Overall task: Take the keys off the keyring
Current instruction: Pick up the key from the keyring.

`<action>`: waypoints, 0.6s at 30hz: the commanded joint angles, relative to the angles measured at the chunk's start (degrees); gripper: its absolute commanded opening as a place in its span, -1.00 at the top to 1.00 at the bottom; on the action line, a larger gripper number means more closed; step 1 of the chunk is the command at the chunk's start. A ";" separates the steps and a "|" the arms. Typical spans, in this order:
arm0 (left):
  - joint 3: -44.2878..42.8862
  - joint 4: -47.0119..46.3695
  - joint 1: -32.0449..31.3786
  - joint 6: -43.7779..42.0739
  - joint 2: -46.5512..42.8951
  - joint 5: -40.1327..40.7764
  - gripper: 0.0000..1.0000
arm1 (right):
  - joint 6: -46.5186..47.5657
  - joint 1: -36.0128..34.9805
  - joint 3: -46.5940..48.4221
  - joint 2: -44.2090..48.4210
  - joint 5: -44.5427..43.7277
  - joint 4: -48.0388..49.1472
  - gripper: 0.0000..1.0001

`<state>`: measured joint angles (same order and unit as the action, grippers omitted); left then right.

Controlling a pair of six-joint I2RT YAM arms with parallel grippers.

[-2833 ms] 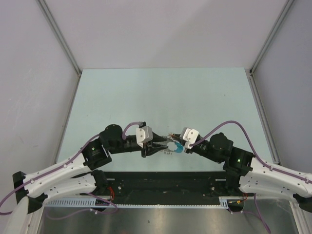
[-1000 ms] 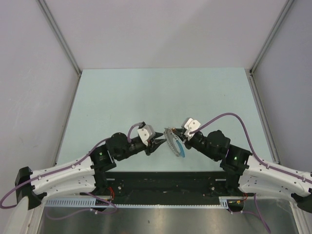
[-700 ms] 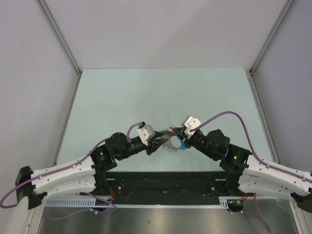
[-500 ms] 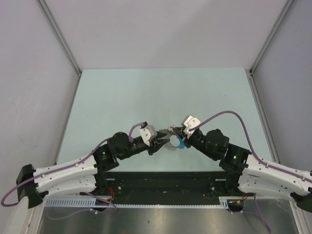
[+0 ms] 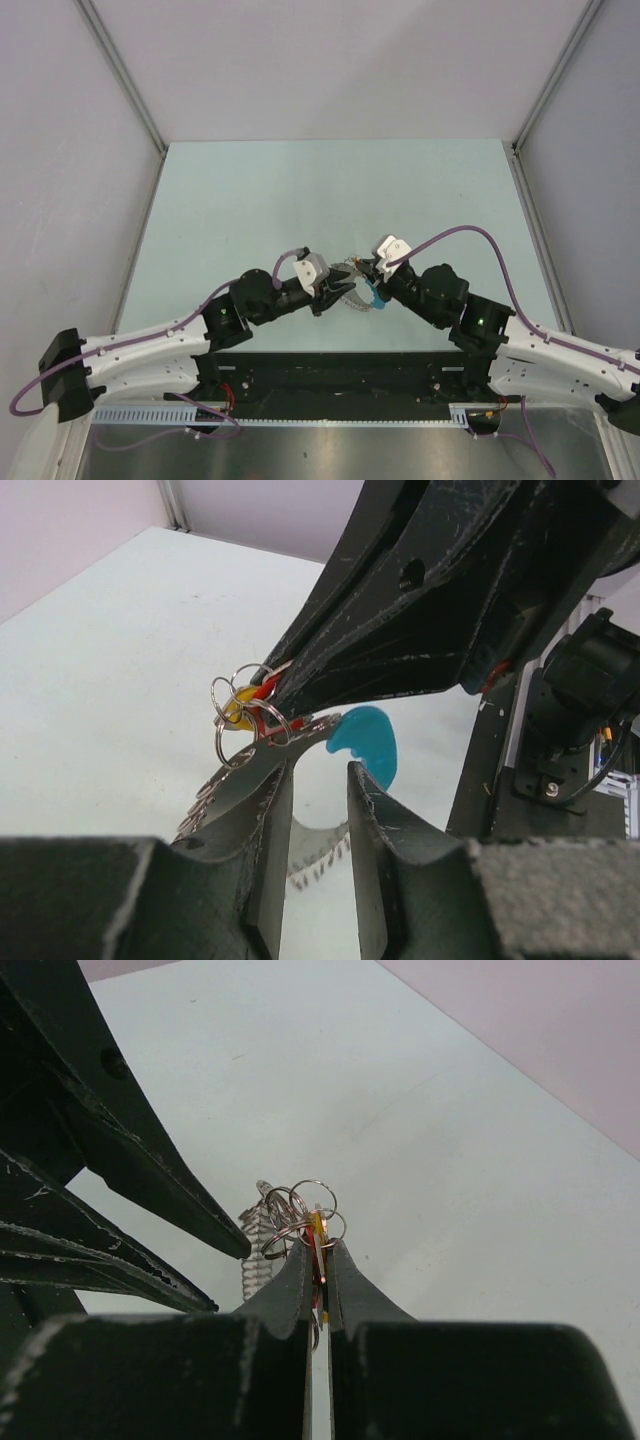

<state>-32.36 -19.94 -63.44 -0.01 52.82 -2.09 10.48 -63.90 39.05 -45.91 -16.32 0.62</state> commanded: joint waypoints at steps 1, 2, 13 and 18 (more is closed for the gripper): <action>-2.09 -5.63 -0.37 2.38 0.71 1.56 0.35 | -1.34 -0.17 3.14 0.03 -1.70 2.98 1.00; -2.01 -5.98 -0.37 2.47 0.97 2.00 0.35 | -1.34 -0.17 3.23 0.03 -1.88 2.89 1.00; -2.53 -7.47 -0.72 1.60 3.34 8.85 0.36 | -1.78 -0.44 3.23 -0.23 -1.79 3.16 1.00; -3.06 -8.09 -0.81 1.15 4.31 10.70 0.38 | -2.04 -0.96 3.32 -0.58 -1.79 2.98 1.00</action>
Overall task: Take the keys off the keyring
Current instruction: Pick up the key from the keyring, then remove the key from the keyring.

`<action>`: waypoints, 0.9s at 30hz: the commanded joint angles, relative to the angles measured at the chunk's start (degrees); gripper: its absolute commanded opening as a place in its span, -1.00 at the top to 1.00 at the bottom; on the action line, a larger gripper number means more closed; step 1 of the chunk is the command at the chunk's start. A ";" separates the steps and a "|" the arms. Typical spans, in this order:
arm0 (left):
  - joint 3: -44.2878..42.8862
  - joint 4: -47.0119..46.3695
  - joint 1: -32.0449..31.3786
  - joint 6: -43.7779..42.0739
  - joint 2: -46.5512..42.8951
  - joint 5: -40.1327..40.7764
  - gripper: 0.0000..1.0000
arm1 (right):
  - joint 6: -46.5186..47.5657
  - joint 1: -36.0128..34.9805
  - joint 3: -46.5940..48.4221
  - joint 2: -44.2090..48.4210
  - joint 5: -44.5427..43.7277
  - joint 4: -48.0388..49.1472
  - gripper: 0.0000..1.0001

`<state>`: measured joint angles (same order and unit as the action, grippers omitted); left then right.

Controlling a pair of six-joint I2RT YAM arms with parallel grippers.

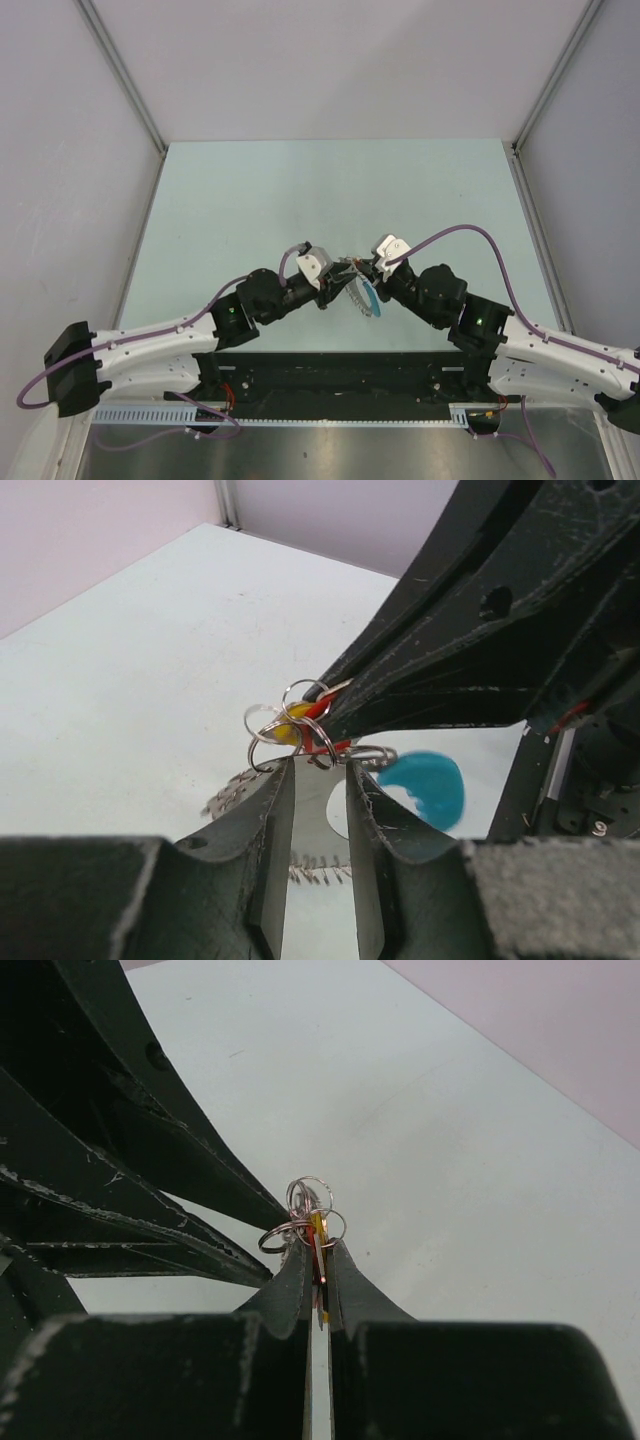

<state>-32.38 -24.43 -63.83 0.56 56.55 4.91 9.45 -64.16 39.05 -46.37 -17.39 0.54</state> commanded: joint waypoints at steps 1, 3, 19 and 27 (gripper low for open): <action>-3.04 -3.87 -0.41 0.50 0.66 4.05 0.38 | -1.10 -0.79 3.23 -0.12 -0.89 3.07 1.00; -3.13 -4.23 -0.41 0.50 0.75 4.32 0.38 | -1.10 -1.14 3.32 -0.21 -1.16 2.81 1.00; -2.95 -3.61 -0.41 -1.96 0.75 2.66 0.85 | -0.93 -2.20 3.32 0.23 -1.34 2.54 1.00; 0.48 -5.55 1.25 -2.85 -2.76 -4.36 0.99 | -2.68 -2.02 3.23 2.68 0.86 -0.27 0.48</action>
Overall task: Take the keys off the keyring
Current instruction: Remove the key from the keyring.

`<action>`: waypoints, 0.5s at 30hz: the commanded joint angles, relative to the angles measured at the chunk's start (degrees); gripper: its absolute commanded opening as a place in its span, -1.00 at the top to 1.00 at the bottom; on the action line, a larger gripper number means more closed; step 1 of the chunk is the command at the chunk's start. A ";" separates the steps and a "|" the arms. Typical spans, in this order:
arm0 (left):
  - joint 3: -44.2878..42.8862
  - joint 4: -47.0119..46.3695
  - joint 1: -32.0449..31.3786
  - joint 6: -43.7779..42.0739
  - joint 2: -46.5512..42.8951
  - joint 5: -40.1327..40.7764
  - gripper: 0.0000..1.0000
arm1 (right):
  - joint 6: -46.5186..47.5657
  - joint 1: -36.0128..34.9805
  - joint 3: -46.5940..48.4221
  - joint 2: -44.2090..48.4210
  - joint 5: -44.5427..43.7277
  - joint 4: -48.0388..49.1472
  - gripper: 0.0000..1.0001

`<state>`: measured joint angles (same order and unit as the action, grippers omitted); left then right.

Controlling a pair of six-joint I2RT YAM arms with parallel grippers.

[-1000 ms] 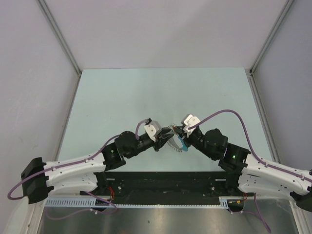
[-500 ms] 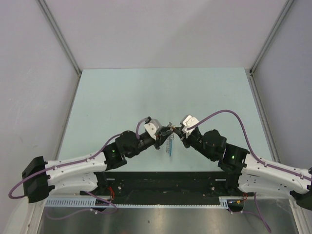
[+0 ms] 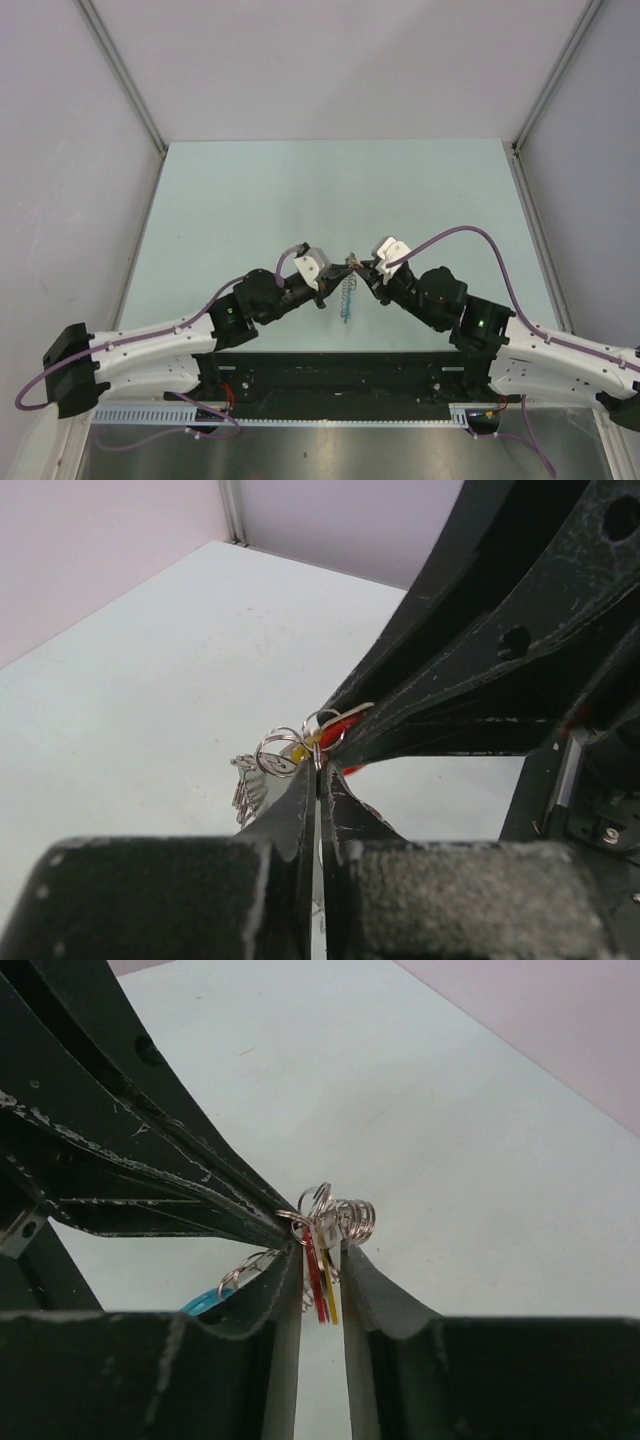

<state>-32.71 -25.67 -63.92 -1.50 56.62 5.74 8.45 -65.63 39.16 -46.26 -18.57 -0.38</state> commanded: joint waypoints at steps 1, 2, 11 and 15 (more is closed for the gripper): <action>0.63 -4.13 2.13 -0.18 -3.27 -10.08 0.99 | -2.12 -0.56 3.12 3.10 2.91 -1.36 0.41; 0.45 -3.86 3.61 0.35 -3.44 -11.87 0.99 | -2.29 -0.64 3.03 3.45 3.44 -2.25 0.29; -1.92 -0.52 8.81 1.15 -4.24 -26.02 0.99 | -5.38 0.32 -2.41 15.05 8.19 -2.70 0.05; -2.53 0.88 9.43 1.14 -4.32 -29.38 0.99 | -3.27 1.20 -7.06 19.10 13.02 -1.29 0.03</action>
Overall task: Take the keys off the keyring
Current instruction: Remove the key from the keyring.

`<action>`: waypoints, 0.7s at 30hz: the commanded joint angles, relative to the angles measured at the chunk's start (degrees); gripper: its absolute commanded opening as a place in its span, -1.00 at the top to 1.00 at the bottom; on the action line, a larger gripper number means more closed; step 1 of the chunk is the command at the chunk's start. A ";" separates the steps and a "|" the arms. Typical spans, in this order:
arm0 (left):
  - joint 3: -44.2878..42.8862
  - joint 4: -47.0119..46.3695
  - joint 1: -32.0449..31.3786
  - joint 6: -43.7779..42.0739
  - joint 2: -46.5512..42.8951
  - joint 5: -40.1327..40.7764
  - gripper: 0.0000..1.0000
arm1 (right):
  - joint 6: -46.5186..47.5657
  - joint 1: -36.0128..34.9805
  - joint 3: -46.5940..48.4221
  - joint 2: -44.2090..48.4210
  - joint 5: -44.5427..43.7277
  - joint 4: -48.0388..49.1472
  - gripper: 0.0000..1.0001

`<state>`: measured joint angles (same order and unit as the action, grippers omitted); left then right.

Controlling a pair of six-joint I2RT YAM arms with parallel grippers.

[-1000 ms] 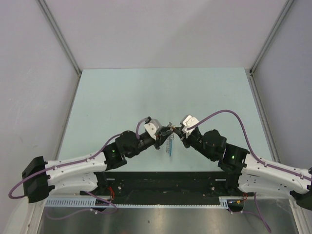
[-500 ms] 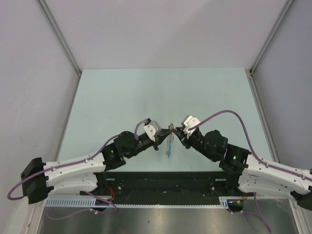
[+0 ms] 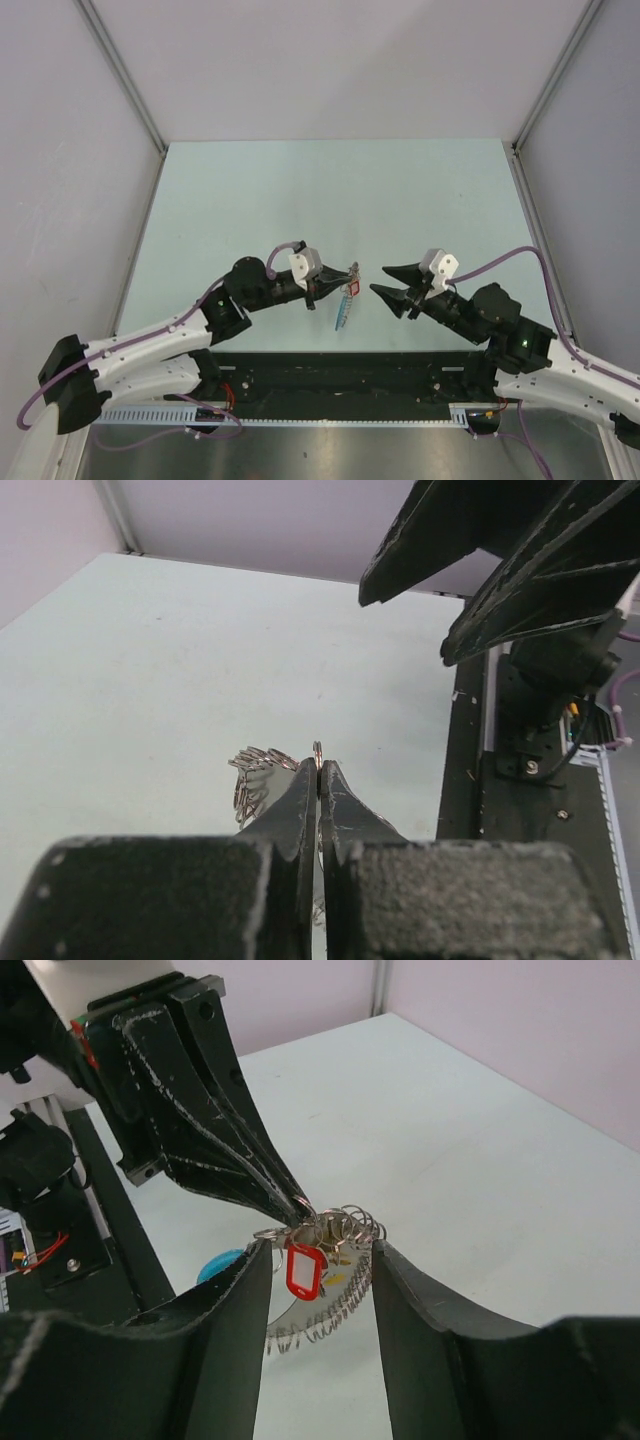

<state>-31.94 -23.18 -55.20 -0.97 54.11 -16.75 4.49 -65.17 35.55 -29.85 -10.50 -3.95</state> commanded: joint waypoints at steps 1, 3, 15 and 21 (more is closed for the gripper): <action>-3.21 -1.69 0.79 0.62 -1.90 -7.41 0.99 | 1.13 0.74 -4.08 3.91 5.05 2.54 0.04; -3.04 -2.91 0.97 2.20 -2.25 -9.77 0.99 | 2.36 0.92 -5.66 4.97 5.23 4.81 0.06; -2.16 -7.23 3.34 5.89 -2.69 -23.05 0.99 | 2.89 1.71 -14.72 9.37 18.40 13.87 0.16; -2.42 -13.27 7.37 9.48 1.60 -36.65 1.00 | 2.81 1.62 -15.95 8.23 20.70 15.63 0.17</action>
<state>-32.03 -26.85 -51.20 4.16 53.19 -41.01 6.76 -63.61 20.12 -21.15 7.20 6.61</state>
